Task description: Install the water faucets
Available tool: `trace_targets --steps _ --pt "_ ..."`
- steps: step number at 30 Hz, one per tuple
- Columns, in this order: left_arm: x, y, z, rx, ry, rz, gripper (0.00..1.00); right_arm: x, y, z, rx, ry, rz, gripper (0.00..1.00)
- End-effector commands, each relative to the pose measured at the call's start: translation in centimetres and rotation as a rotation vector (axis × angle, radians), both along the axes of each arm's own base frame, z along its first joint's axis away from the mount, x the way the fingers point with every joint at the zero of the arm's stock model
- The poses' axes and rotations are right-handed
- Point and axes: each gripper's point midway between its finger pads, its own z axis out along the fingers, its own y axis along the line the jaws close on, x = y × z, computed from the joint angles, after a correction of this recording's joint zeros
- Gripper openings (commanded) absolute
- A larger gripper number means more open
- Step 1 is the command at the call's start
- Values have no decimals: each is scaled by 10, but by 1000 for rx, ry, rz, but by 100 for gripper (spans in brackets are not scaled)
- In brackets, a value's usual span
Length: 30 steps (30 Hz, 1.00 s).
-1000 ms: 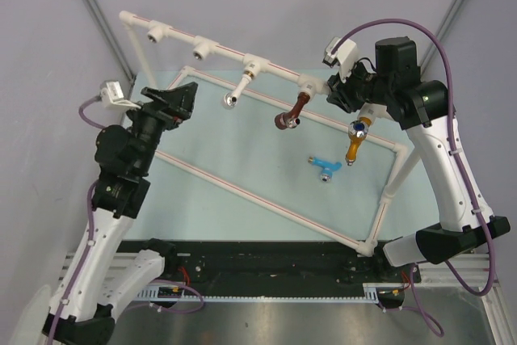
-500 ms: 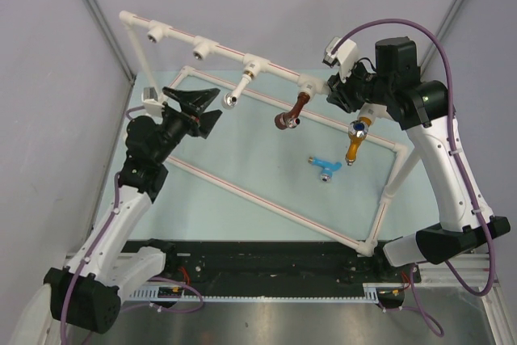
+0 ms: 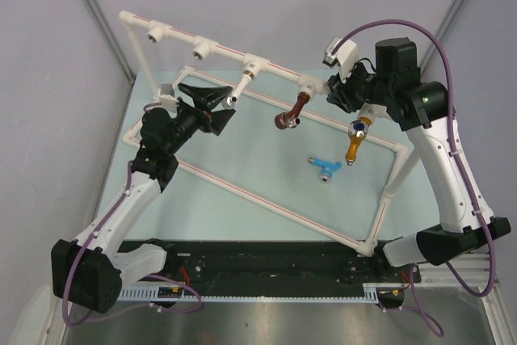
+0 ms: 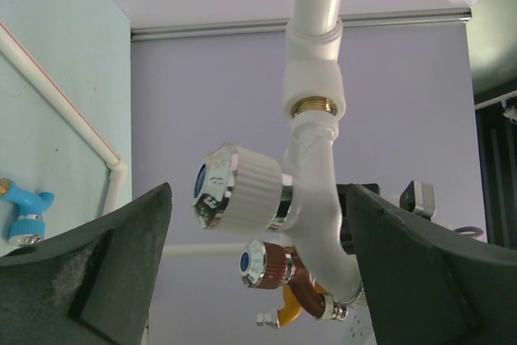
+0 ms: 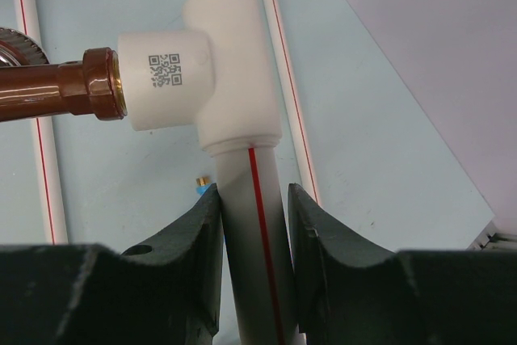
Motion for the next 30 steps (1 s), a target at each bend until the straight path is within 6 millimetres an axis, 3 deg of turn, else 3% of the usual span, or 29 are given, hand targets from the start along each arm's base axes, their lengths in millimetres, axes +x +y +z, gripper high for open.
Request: trace_targets --steps 1,11,23,30 --pt "-5 -6 50 -62 -120 -38 90 6 -12 -10 34 64 -135 0" --pt "-2 -1 82 -60 -218 -7 80 6 -13 -10 33 60 -138 0" --pt "3 3 73 85 -251 42 52 4 -13 -8 33 51 -136 0" --pt "11 13 71 336 -335 110 38 4 -14 -7 34 50 -140 0"
